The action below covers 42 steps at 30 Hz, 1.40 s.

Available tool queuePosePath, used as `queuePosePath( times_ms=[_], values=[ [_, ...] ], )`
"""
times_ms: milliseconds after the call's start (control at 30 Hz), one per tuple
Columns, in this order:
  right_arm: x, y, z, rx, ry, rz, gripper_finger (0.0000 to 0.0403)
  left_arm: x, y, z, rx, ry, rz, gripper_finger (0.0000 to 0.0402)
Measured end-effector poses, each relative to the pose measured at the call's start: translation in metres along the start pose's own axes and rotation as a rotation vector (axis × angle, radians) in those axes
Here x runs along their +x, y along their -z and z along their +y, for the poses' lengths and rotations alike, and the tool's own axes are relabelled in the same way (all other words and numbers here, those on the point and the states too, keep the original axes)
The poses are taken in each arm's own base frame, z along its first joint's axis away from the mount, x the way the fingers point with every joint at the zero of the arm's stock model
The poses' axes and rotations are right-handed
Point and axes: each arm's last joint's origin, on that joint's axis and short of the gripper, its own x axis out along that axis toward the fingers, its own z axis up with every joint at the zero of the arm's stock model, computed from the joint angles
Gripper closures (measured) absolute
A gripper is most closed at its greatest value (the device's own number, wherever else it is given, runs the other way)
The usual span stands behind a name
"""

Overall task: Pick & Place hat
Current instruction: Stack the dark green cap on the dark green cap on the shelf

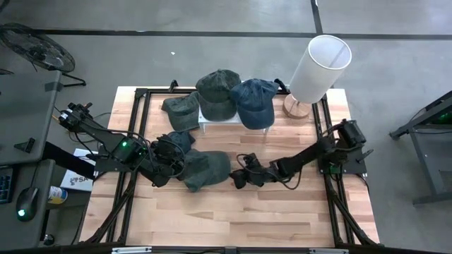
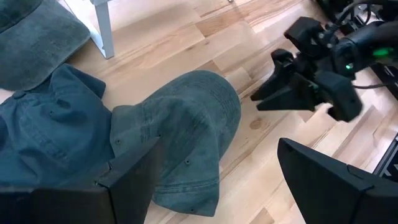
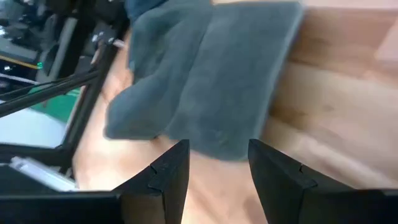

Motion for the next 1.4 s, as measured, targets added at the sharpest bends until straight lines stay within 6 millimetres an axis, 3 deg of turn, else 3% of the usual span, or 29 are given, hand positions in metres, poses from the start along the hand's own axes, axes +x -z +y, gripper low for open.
queuePosePath(
  times_ms=[567, 1400],
  values=[
    [0.012, -0.025, -0.012, -0.038, 0.041, -0.012, 0.0247, 0.000, 0.000, 0.000, 0.001, -0.002, -0.002, 0.0085],
    [0.027, -0.017, -0.020, -0.026, -0.014, 0.030, 0.0251, 0.000, 0.000, 0.000, 0.019, -0.002, -0.004, 0.0085]
  ],
)
